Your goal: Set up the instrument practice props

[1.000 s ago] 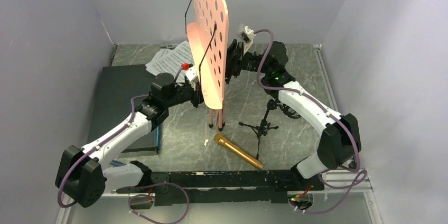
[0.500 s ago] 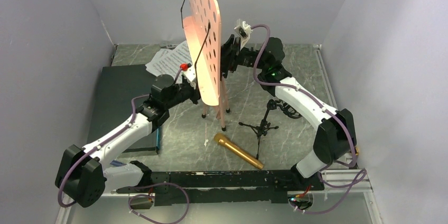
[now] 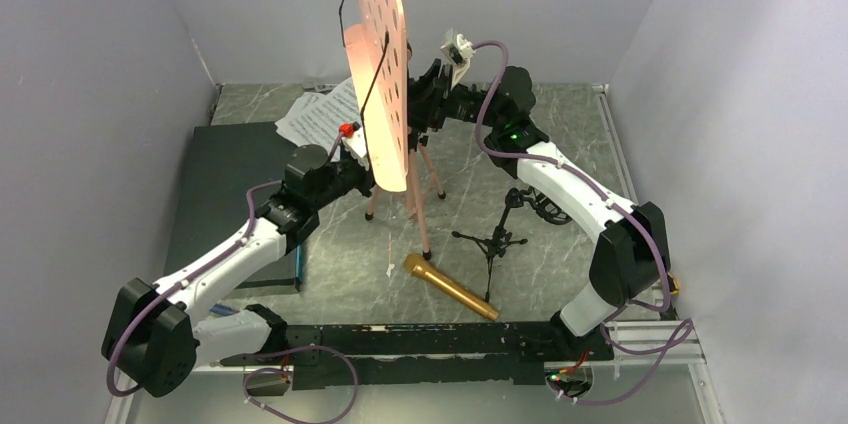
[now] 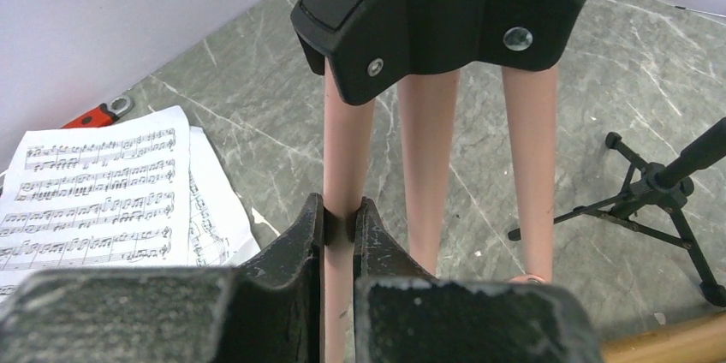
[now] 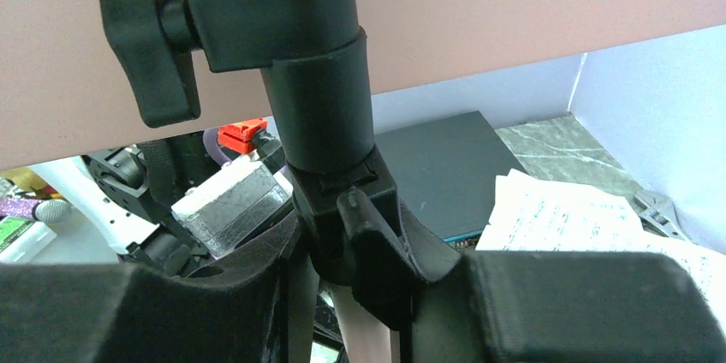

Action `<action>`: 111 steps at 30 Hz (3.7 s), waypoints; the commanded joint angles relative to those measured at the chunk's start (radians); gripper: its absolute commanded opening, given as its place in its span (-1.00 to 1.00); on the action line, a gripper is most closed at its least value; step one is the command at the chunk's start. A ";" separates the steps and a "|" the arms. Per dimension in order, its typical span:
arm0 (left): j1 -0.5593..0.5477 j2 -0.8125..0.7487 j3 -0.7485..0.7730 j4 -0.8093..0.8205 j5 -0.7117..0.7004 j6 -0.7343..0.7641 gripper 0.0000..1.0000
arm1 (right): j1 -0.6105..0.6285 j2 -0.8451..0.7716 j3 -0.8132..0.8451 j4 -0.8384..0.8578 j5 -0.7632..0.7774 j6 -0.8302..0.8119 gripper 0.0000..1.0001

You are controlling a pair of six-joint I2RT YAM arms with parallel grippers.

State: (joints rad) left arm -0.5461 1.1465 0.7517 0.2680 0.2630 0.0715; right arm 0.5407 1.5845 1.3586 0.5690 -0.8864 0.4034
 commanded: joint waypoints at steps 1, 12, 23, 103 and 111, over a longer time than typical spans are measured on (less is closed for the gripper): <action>0.018 -0.012 -0.025 -0.063 -0.143 -0.003 -0.95 | -0.002 -0.096 0.154 0.313 0.052 0.033 -1.00; 0.018 0.008 -0.034 -0.052 -0.194 -0.027 -0.95 | -0.002 -0.081 0.203 0.300 0.061 0.018 -1.00; 0.019 0.034 -0.045 -0.007 -0.252 -0.065 -0.95 | -0.004 -0.036 0.297 0.269 0.050 -0.003 -1.00; 0.048 0.302 -0.103 0.133 -0.675 -0.228 -0.95 | -0.056 0.088 0.628 0.298 0.082 0.001 -1.00; 0.048 0.296 -0.111 0.128 -0.687 -0.219 -0.95 | -0.063 0.080 0.594 0.311 0.104 0.004 -1.00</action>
State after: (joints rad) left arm -0.5552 1.3964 0.7033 0.6460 -0.1909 -0.0368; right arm 0.5106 1.8332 1.7893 0.4007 -0.8635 0.3527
